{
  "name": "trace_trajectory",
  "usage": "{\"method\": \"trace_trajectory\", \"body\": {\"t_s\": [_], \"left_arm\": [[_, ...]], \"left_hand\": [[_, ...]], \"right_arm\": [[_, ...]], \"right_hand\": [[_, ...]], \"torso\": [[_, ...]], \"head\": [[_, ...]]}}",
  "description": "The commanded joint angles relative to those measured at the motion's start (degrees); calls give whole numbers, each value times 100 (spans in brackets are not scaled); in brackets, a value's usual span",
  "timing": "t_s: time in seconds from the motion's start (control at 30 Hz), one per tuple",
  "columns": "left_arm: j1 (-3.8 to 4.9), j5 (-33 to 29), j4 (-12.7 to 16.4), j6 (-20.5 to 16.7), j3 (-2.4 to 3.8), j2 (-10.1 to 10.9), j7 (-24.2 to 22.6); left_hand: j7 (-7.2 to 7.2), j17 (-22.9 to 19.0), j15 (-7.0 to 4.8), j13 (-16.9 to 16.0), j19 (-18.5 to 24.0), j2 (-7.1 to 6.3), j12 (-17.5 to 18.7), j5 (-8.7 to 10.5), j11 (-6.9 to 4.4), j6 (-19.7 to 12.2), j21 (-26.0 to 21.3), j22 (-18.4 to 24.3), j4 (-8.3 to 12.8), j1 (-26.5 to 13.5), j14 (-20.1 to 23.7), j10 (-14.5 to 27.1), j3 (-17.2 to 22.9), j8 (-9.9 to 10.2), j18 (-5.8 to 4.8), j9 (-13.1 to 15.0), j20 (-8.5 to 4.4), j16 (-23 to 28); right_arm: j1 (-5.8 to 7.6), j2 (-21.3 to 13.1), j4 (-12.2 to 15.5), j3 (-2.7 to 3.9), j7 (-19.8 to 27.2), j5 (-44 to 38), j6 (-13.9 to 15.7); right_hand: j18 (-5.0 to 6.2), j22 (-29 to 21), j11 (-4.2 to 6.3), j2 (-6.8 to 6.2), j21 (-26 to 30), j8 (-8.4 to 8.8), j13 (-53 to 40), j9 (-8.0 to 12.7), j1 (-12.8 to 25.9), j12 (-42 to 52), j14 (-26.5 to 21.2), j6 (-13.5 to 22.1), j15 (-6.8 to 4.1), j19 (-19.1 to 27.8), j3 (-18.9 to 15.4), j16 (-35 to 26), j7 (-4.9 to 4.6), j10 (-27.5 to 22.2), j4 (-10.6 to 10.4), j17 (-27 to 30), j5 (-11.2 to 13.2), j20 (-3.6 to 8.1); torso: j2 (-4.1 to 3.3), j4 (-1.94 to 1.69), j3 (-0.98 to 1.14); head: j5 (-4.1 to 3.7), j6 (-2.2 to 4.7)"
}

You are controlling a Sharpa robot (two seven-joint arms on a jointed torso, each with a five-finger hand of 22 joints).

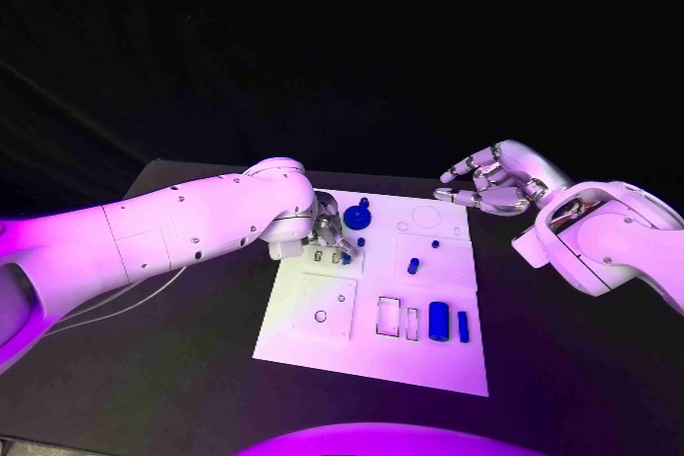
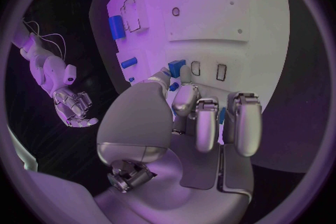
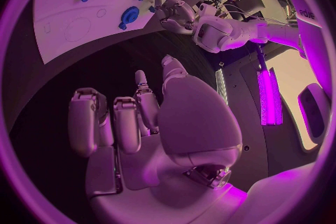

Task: Assemble the parts on the task board

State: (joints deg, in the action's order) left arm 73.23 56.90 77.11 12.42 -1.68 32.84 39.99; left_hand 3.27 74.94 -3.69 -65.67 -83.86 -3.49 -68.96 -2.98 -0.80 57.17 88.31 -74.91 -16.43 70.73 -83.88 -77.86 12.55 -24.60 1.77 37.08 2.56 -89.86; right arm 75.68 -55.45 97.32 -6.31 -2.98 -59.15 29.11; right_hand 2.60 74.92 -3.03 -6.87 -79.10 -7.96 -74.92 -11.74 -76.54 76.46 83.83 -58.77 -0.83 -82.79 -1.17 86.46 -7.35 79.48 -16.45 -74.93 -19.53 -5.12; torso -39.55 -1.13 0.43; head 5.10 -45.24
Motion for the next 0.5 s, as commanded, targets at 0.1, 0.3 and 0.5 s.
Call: {"method": "trace_trajectory", "body": {"t_s": [0.1,0.3,0.5], "left_arm": [[5,-54,-17,192,-2,-21,215],[5,-64,-31,232,-3,-24,210],[4,-81,-39,276,-4,-20,207]], "left_hand": [[-7,1506,-21,14,-339,-6,37,-7,-2,-60,20,-1121,1,81,-612,37,100,47,-88,13,14,-14],[-3,1506,-18,19,-341,-16,49,-10,0,-71,21,-1125,5,143,-612,45,227,81,-88,28,15,-14],[-4,1506,-34,25,-340,-42,74,-16,-7,-79,20,-1127,50,373,-612,58,678,156,-88,69,13,-14]], "right_arm": [[-1,4,11,1,10,-62,-68],[-1,7,12,1,11,-62,-69],[-1,10,16,1,14,-62,-70]], "right_hand": [[37,761,34,42,32,-20,-127,-6,-8,-16,449,26,-42,30,-28,-21,5,-13,13,-855,-21,4],[37,761,34,42,32,-20,-127,-6,-8,-16,449,26,-42,30,-28,-21,5,-13,13,-855,-21,4],[37,761,34,42,32,-20,-127,-6,-8,-16,449,26,-42,30,-28,-21,5,-13,13,-855,-21,4]], "torso": [[2,-5,2],[2,-6,0],[2,-5,2]], "head": [[-6,-7],[-9,-12],[-5,-15]]}}
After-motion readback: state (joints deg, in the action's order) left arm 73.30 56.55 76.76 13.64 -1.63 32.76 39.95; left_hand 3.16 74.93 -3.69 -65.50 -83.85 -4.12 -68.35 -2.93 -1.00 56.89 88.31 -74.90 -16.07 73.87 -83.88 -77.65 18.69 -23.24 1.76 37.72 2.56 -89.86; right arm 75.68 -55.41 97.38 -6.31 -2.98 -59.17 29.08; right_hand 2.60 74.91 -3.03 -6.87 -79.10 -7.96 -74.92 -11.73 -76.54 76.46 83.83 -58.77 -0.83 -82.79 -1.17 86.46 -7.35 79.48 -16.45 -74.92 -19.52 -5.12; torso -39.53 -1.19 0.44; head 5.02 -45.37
